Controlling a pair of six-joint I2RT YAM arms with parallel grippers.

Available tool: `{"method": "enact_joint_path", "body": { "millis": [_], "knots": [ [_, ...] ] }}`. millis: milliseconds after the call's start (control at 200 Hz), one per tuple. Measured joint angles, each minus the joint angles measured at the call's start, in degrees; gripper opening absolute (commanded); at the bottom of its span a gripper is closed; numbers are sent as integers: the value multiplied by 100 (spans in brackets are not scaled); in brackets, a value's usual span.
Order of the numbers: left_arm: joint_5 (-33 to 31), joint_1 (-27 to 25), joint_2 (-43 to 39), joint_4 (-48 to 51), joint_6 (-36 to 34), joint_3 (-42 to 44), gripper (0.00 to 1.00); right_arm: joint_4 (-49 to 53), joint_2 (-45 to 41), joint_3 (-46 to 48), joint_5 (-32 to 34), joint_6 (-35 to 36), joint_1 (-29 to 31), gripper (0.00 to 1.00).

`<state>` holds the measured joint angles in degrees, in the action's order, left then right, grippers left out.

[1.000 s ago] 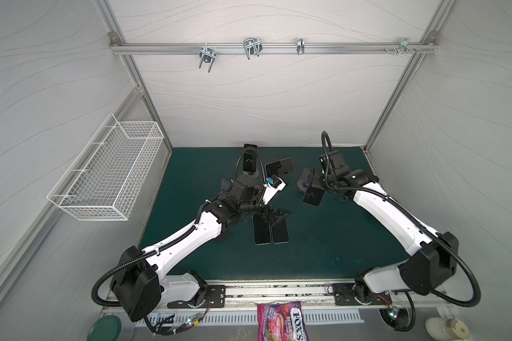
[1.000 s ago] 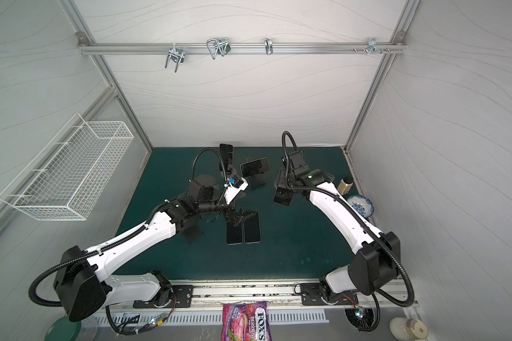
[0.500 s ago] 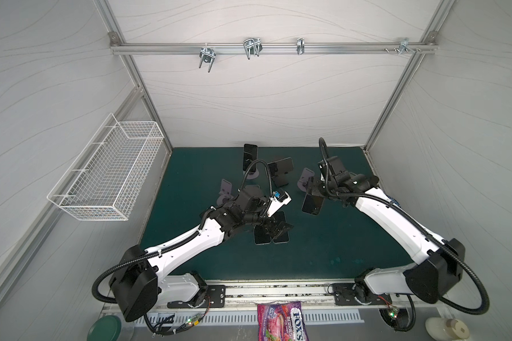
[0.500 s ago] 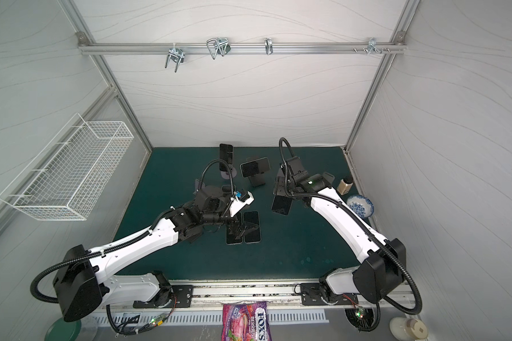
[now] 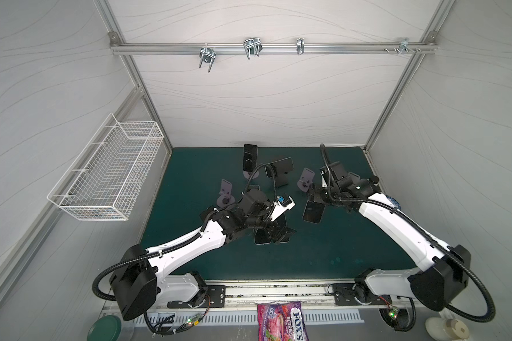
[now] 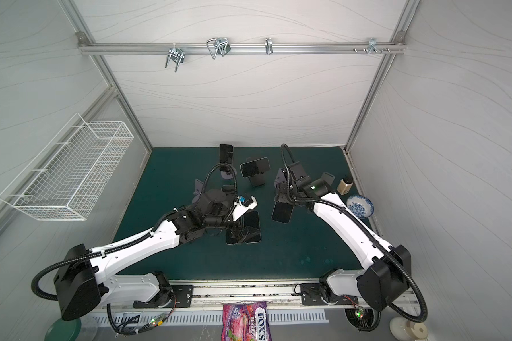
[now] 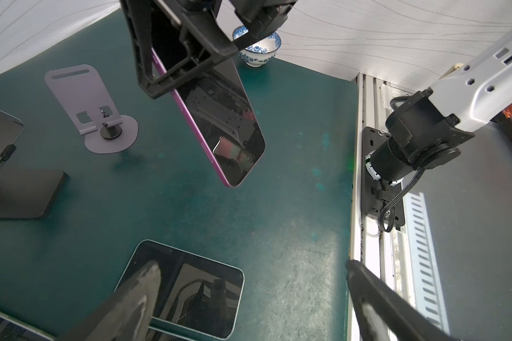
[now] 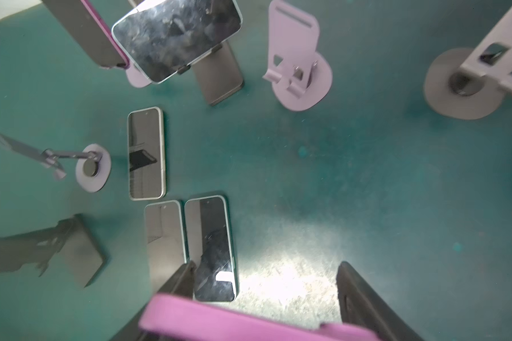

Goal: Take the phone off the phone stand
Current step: 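Carry the pink-edged phone toward the flat phones while the left gripper holds still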

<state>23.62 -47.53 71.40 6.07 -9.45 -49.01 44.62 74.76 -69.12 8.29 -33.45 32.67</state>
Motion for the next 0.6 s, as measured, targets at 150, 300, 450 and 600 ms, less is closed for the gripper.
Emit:
{"method": "enact_joint_path", "body": {
  "millis": [150,300,450,600],
  "knots": [
    [-24,-57,0,2,0,0,99,61,-4,22,-184,46,0,63],
    [-63,-87,0,2,0,0,99,96,-4,107,-315,107,0,63],
    [-90,-118,0,0,0,0,99,142,-4,144,-457,140,0,63],
    [-109,-192,0,0,-4,0,99,146,-4,144,-564,129,0,63]
  ]
}}
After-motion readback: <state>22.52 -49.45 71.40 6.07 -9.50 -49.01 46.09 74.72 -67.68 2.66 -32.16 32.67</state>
